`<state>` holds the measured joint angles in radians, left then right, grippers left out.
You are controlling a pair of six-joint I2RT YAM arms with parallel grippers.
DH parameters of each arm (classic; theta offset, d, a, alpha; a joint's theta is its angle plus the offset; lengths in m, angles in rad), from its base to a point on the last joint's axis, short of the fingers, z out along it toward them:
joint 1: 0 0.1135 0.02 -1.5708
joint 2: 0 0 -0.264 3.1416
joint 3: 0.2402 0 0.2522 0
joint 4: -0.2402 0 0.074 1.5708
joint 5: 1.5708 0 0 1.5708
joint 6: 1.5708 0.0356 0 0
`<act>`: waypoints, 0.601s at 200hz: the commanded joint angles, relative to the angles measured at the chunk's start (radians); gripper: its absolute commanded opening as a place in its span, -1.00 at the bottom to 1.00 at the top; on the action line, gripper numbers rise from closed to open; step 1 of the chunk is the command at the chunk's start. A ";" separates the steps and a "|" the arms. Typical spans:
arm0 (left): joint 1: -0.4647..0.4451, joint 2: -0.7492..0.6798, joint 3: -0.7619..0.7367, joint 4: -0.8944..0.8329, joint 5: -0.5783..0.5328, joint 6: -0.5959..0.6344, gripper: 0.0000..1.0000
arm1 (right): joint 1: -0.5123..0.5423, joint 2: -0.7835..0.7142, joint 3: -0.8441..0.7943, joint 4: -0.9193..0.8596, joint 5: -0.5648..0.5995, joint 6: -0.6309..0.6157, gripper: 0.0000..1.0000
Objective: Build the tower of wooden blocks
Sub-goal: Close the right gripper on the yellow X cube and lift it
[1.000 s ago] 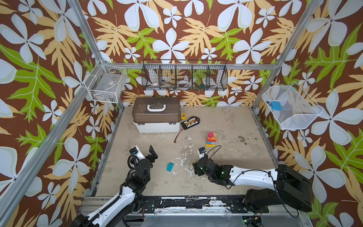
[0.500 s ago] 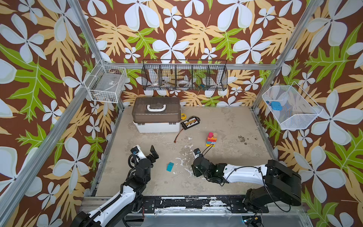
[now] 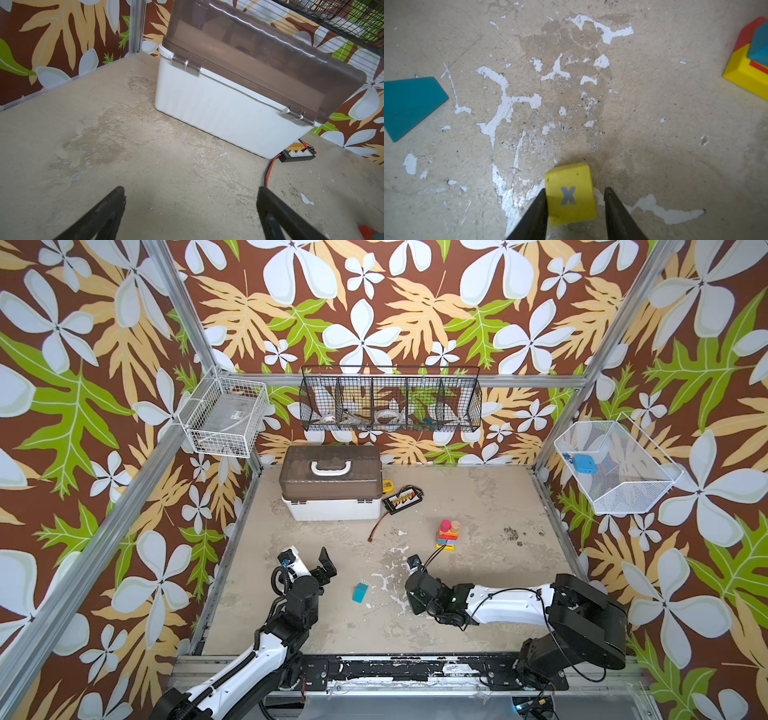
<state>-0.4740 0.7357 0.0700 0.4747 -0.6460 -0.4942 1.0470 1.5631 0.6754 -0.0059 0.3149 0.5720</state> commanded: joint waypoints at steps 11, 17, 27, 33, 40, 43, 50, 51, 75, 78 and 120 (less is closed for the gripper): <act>0.002 0.011 0.008 0.043 0.002 0.010 0.99 | 0.001 0.032 0.034 -0.021 0.031 -0.004 -0.09; 0.002 0.013 0.007 0.043 0.000 0.012 0.99 | 0.000 0.040 0.042 -0.027 0.036 -0.006 -0.11; 0.001 0.013 0.008 0.044 0.003 0.011 0.99 | 0.001 0.052 0.054 -0.035 0.044 -0.009 -0.17; 0.002 0.012 0.008 0.044 0.003 0.011 0.99 | 0.001 0.056 0.058 -0.040 0.047 -0.009 -0.22; 0.002 0.011 0.007 0.044 0.003 0.011 0.99 | 0.001 0.058 0.061 -0.040 0.049 -0.009 -0.26; 0.001 0.010 0.007 0.044 0.003 0.012 0.99 | 0.000 0.059 0.061 -0.040 0.047 -0.009 -0.28; 0.002 0.010 0.007 0.044 0.003 0.012 0.99 | 0.000 0.059 0.063 -0.043 0.045 -0.008 -0.30; 0.002 0.009 0.007 0.044 0.003 0.012 0.99 | 0.001 0.058 0.064 -0.044 0.044 -0.008 -0.31; 0.002 0.008 0.007 0.044 0.005 0.012 0.99 | 0.001 0.043 0.078 -0.077 0.056 0.004 -0.40; 0.002 0.008 0.007 0.044 0.006 0.011 0.99 | 0.000 0.039 0.079 -0.081 0.061 0.007 -0.41; 0.002 0.002 0.004 0.045 0.034 0.017 0.99 | -0.005 -0.105 0.106 -0.196 0.153 0.076 -0.59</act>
<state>-0.4740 0.7406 0.0719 0.4900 -0.6285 -0.4877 1.0470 1.5227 0.7605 -0.1165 0.3843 0.5953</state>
